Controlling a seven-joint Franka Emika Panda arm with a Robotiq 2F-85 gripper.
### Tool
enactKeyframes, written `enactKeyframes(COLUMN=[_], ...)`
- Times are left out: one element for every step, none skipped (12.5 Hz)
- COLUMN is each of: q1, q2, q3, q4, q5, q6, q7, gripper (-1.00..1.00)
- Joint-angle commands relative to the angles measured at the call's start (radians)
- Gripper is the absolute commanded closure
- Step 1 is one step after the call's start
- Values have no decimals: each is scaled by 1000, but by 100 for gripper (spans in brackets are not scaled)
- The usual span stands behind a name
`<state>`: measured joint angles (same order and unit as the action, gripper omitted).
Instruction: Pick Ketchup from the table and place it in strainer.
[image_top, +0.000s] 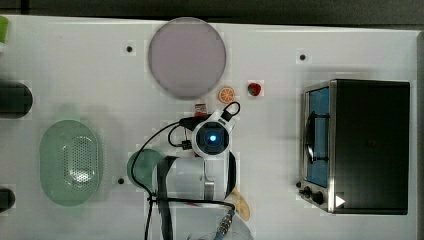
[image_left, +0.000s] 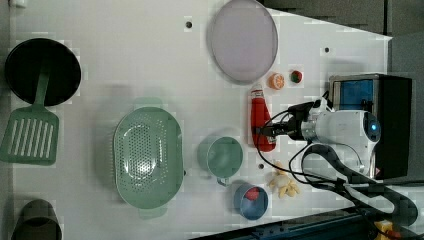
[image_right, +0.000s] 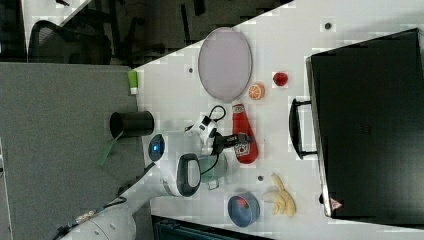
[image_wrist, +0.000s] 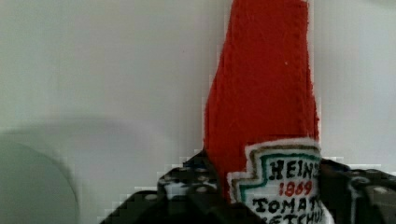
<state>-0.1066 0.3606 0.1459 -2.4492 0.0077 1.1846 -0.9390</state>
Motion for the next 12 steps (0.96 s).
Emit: enactKeyframes(q1=[3,3,4,4,4,5,6,7,9,14,21,30], q2=[-52,-90,-139,-197,-258,-321,-381,-434,-476,-508,-531,-545], q3=[-5,-8,-10,-9,-8,-5,-1,6,14,28,48,74], q4=[8,9,11,18,28,41,54,71,88,107,121,129], q5=[3,3,3,3,3,3,3,4,4,6,6,6], q6=[-17,-57,-124,-201,-279,-357,-445,-531,-605,-657,-686,-694], q7=[-29,-28,-28,-28,-28,-28,-27,-7,38,91,125,139], gripper=[-20,-20,-20,-20,-20,-20,-20,-20,-20,-20,-20,-20])
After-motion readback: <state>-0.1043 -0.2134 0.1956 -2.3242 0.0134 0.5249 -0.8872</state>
